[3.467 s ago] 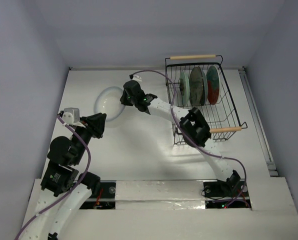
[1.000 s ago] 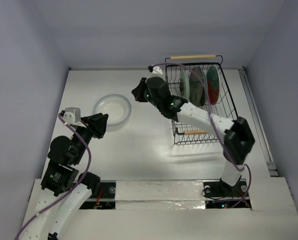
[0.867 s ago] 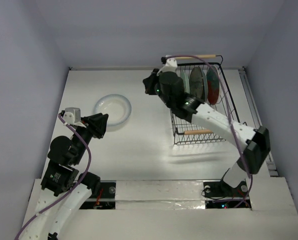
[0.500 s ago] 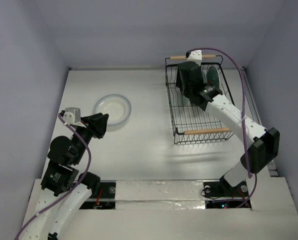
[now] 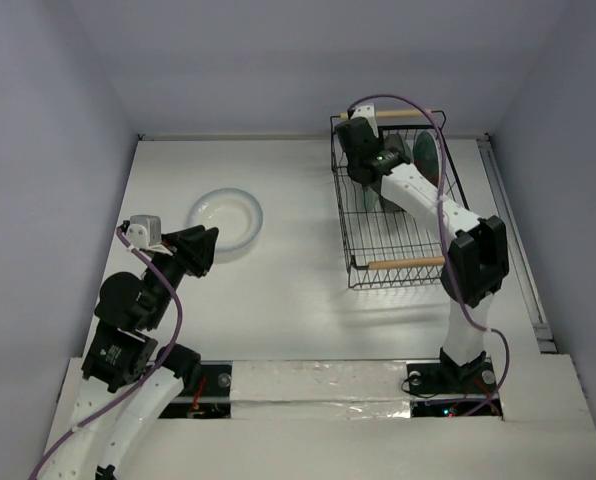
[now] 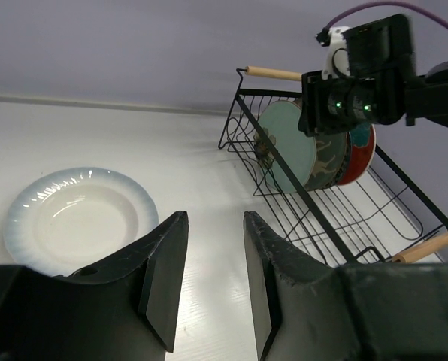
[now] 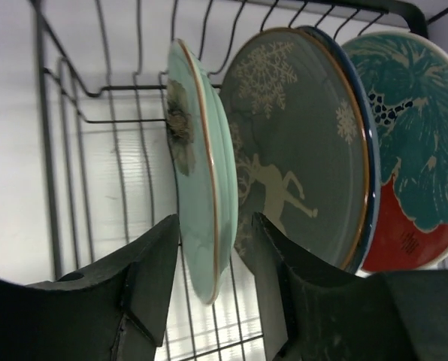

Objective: Unload the plates from the dish rack

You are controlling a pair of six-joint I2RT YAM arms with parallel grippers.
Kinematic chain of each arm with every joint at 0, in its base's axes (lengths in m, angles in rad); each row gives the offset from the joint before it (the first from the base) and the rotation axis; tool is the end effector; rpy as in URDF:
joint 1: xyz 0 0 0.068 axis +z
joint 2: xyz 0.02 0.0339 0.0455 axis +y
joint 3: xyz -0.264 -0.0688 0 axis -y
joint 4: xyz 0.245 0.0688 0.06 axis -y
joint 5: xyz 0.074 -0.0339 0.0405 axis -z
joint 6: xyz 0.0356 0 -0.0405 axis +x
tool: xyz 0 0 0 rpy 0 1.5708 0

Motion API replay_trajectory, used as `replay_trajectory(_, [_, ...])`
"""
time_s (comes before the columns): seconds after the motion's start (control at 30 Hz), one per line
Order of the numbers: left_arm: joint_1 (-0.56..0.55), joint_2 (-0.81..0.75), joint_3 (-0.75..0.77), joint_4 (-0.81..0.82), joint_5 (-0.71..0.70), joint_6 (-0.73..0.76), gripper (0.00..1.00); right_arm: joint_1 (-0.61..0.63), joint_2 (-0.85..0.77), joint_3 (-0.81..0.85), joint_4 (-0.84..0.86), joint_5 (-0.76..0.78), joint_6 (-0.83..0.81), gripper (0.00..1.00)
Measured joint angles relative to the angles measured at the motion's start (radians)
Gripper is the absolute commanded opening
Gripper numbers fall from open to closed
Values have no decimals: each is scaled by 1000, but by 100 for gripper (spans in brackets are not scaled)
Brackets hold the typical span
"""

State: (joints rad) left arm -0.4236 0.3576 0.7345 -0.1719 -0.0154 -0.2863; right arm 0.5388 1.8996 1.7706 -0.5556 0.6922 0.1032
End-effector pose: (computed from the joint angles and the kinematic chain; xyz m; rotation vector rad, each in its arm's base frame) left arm 0.0784 -0.0347 0.3742 0.0822 1.3876 -0.5838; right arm 0.3846 0.2034 0.3272 -0.1016 2.1016 -0.3992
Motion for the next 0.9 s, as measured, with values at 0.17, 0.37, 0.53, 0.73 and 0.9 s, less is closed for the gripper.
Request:
replay_trajectory(0.17, [0, -1, 0, 0, 0, 0, 33, -15, 73, 34, -29, 45, -29, 45])
replay_trajectory(0.37, [0, -2, 0, 2, 0, 0, 33, -16, 141, 123, -64, 97, -60, 32])
replay_trajectory(0.53, [0, -3, 0, 3, 0, 0, 33, -16, 173, 154, -65, 128, -84, 9])
replay_trajectory(0.73, [0, -8, 0, 3, -1, 0, 33, -16, 172, 154, -62, 138, -140, 0])
replay_trajectory(0.9, [0, -8, 0, 3, -1, 0, 34, -16, 153, 139, -51, 136, -157, 0])
